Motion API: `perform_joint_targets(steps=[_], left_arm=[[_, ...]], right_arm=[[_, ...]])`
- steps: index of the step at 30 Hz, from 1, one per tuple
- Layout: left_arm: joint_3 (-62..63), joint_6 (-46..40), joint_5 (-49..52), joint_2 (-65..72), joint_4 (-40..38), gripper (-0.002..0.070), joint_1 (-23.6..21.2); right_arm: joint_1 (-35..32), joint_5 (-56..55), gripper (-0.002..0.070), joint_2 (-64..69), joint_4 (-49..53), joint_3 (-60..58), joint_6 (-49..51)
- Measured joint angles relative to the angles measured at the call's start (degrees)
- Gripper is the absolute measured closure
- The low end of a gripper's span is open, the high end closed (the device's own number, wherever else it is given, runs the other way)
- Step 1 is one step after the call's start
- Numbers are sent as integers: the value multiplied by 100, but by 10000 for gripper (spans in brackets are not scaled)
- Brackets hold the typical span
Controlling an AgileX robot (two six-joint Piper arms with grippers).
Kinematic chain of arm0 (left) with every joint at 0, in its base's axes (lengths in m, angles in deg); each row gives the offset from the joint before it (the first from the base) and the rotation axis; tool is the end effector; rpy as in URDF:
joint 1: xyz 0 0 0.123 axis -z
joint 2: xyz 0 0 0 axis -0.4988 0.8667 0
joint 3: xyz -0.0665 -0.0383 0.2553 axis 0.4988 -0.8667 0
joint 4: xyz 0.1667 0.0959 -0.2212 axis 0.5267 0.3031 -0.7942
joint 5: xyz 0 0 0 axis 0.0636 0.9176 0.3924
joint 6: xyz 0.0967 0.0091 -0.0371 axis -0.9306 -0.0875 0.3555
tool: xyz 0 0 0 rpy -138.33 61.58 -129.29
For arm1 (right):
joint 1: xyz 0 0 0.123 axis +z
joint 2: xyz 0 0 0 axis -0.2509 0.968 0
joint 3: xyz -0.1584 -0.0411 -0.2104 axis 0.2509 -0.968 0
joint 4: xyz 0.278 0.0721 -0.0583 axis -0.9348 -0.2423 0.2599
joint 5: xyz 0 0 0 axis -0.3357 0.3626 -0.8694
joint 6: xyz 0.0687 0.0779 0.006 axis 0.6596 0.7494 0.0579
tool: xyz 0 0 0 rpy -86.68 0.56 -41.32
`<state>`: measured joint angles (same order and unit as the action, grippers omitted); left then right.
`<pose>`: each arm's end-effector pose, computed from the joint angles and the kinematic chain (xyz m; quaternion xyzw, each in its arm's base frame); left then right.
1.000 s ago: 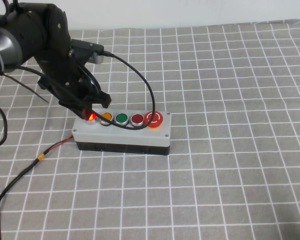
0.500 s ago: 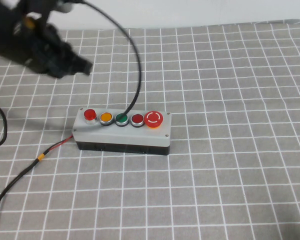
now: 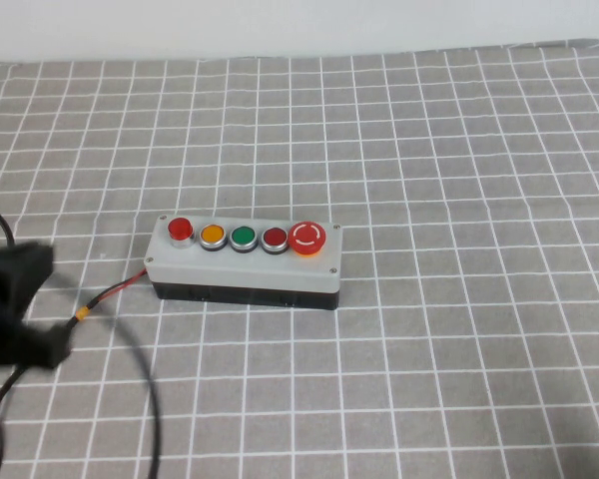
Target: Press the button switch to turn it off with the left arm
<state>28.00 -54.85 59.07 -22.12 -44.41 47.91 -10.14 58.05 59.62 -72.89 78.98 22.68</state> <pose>0.2087 -0.0709 0.2931 0.1846 0.8205 -0.0663 0.5369 0.1255 0.0149 0.1708 -0.0320 0.7931 0.0539 0.6059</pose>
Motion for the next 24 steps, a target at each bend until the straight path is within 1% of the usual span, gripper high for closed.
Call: perform_joint_targets(steps=[4,8,14,24], left_arm=[[-477,107,-112,-801,0,678,0],[-768,202,-126,-1262,0,678,0],[-883,364,-72,-1408,-13,678,0],[-883,364,282,-1408,-3,678,0]], right_arm=[[0,0,694,0,0,0,0],[0,0,694,0,0,0,0],[0,0,694,0,0,0,0],[0,0,694,0,0,0,0]])
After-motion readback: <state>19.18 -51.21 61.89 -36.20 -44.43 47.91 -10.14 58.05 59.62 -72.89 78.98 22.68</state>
